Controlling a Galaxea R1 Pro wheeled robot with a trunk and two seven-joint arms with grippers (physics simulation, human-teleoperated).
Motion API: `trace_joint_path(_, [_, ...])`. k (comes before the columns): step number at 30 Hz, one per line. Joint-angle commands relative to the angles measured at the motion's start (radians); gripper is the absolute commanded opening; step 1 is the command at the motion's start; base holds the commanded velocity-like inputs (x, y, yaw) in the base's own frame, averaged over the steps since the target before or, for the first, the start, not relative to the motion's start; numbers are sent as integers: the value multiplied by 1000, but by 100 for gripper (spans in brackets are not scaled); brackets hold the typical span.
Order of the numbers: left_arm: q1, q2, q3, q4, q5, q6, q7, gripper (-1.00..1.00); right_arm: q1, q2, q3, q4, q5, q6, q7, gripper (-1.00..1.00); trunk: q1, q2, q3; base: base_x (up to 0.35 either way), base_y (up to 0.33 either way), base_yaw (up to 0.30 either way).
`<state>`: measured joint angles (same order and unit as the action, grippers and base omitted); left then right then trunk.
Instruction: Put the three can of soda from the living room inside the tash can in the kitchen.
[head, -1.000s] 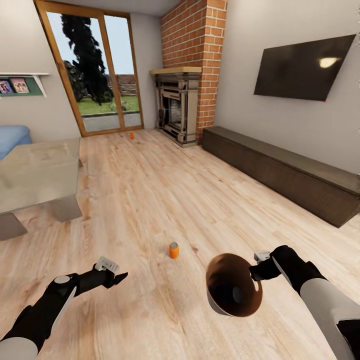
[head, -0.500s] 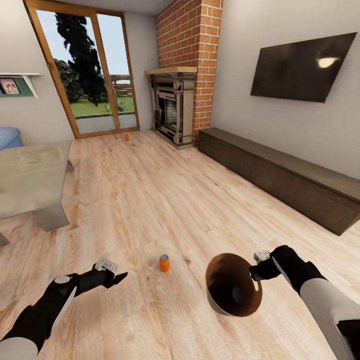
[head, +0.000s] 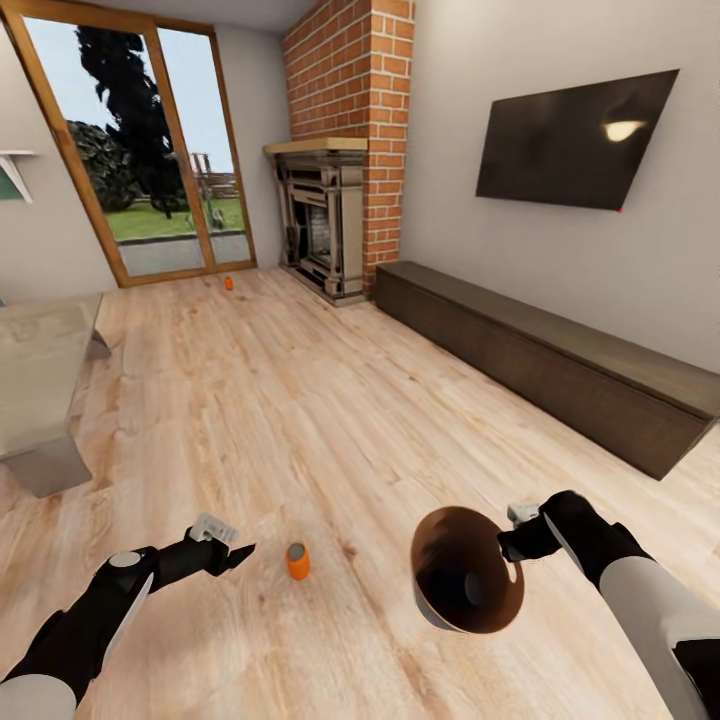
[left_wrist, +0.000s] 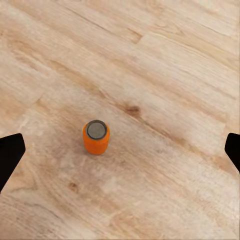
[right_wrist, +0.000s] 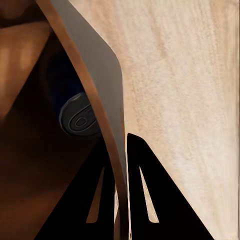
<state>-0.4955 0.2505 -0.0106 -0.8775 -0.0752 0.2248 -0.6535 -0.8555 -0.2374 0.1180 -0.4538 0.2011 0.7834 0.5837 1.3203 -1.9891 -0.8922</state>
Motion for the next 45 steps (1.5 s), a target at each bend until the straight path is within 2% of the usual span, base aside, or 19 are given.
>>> trace_joint_path(1, [0, 0, 0, 0, 0, 0, 0, 100, 0, 0, -3, 0, -22, 7, 7, -100, 0, 0, 0, 280, -152, -11])
trace_joint_path(11, [0, 1, 0, 37, 2, -18, 0, 100, 0, 6, -2, 0, -22, 7, 1, -100, 0, 0, 0, 279, -152, -3])
trace_joint_path(28, [0, 1, 1, 38, 6, -19, 0, 100, 0, 9, -2, 0, -21, 7, -1, -100, 0, 0, 0, 284, -85, 0])
trace_joint_path(45, [0, 0, 1, 38, 6, -19, 1, 100, 0, 10, -2, -5, -22, 7, -1, -100, 0, 0, 0, 104, -1, 88])
